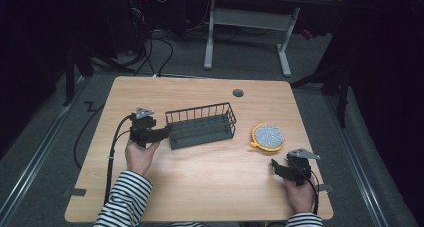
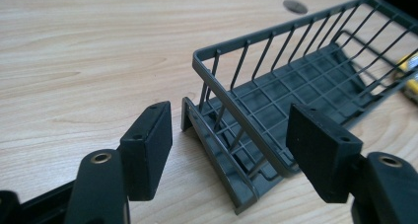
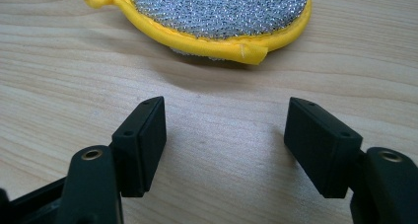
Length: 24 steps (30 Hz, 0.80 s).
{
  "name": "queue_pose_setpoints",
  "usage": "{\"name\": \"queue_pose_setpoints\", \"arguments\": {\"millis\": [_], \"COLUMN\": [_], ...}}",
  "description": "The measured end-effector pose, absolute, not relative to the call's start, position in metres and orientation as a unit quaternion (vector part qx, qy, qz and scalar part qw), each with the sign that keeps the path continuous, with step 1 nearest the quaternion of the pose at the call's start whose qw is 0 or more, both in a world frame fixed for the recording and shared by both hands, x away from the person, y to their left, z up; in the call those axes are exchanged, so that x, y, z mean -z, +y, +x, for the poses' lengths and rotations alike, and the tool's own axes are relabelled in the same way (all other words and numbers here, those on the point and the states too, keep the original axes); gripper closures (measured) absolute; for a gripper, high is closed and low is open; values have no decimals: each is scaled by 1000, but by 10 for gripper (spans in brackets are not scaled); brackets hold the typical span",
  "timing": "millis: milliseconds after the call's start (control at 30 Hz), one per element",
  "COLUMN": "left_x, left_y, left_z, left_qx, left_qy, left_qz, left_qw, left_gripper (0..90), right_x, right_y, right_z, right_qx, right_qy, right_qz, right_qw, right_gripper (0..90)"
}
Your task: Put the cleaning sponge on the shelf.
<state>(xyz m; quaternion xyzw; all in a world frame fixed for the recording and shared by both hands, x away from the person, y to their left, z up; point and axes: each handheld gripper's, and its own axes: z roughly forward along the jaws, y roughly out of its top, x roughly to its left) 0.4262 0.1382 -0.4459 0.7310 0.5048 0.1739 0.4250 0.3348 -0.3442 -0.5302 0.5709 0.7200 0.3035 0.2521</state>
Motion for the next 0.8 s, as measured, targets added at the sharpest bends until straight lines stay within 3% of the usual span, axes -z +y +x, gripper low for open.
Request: {"name": "queue_pose_setpoints", "arguments": {"millis": [367,800], "left_x": [452,498], "left_y": [172,196], "left_z": [397,379], "left_qx": [-187,-198], "left_qy": [509,542], "left_qz": [717,712], "left_qw": [438,401], "left_gripper": [352,357], "right_x": [530,530], "right_y": [-344,-345], "right_z": [335,335], "right_qx": [-304,-304], "right_qy": [720,718], "right_qz": [571,573], "right_qw": [253,252], "right_gripper": [335,354]}}
